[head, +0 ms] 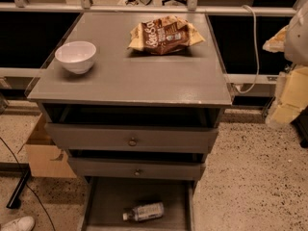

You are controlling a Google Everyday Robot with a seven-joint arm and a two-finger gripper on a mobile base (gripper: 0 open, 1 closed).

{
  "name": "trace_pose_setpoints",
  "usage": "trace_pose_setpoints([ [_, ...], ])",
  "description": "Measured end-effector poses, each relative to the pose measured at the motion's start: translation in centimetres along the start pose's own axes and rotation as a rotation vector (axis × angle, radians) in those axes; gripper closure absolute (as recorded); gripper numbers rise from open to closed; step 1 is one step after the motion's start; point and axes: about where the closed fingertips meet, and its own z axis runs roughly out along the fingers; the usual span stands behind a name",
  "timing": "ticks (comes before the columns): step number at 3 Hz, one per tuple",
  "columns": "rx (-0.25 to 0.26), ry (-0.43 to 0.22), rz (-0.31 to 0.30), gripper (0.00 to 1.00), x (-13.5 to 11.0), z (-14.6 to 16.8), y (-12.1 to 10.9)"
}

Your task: Pick blue plastic bottle from bottom drawer and place on counter

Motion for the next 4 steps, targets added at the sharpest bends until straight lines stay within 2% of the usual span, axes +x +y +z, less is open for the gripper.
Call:
trace_pose_setpoints([
  [1,0.003,-0.001,0.000,0.00,0.0,0.0,0.0],
  [3,-0.086,-0.069,0.020,0.00,1.0,4.5,4.7],
  [4,-0.132,-0.100,0.017,0.00,1.2,6.8,6.2],
])
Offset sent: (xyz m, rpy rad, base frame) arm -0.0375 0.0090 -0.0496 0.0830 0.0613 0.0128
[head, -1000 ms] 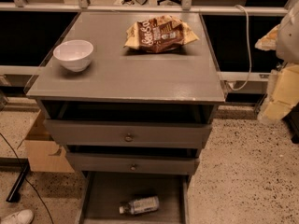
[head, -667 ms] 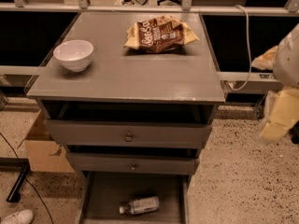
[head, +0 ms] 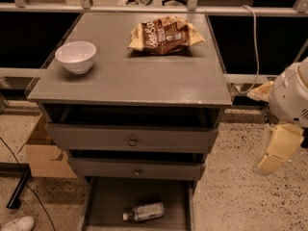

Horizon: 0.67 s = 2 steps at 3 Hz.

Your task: Pick blue plastic bottle from bottom drawer and place on counter

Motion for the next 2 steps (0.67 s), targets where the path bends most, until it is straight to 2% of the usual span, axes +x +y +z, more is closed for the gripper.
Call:
trace_pose_setpoints([
  [1,-0.004,-0.001,0.000,0.00,0.0,0.2,0.1],
  [2,0.009,0.013,-0.014,0.00,-0.3,0.8,1.2],
])
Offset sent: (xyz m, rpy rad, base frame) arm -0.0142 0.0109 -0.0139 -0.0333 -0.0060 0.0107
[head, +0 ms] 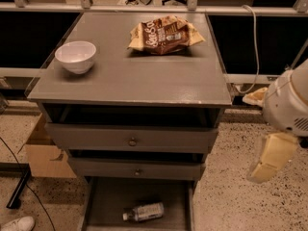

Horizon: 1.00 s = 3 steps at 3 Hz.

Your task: Pick blue plastic bottle from bottom drawer and place on counter

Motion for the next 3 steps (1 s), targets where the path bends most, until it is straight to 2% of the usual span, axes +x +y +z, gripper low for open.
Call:
trace_pose_setpoints([
  [1,0.006,0.003,-0.005,0.00,-0.1,2.0,1.1],
  [2,0.057,0.003,-0.051,0.00,-0.1,6.0,-1.9],
  [3,0.056,0.006,-0.051,0.00,-0.1,6.3,-1.7],
])
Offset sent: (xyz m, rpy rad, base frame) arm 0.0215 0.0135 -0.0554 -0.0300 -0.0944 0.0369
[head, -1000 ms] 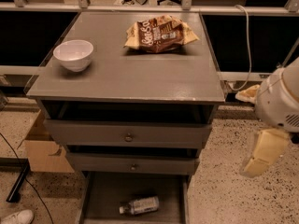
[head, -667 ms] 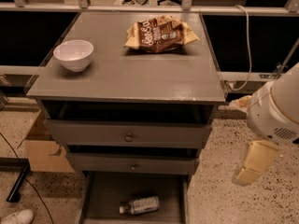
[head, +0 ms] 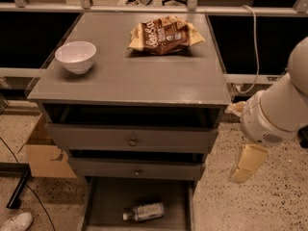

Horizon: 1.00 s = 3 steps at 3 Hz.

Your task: Pick blue plastic bottle from bottom drawer and place on counter

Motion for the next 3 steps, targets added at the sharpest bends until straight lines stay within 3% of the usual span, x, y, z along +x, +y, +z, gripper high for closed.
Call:
trace_pose_setpoints([
  [1,-0.004,0.013,0.000,0.00,0.0,1.1,0.8],
  [3,-0.040,0.007,0.013,0.00,0.3,7.5,2.7],
])
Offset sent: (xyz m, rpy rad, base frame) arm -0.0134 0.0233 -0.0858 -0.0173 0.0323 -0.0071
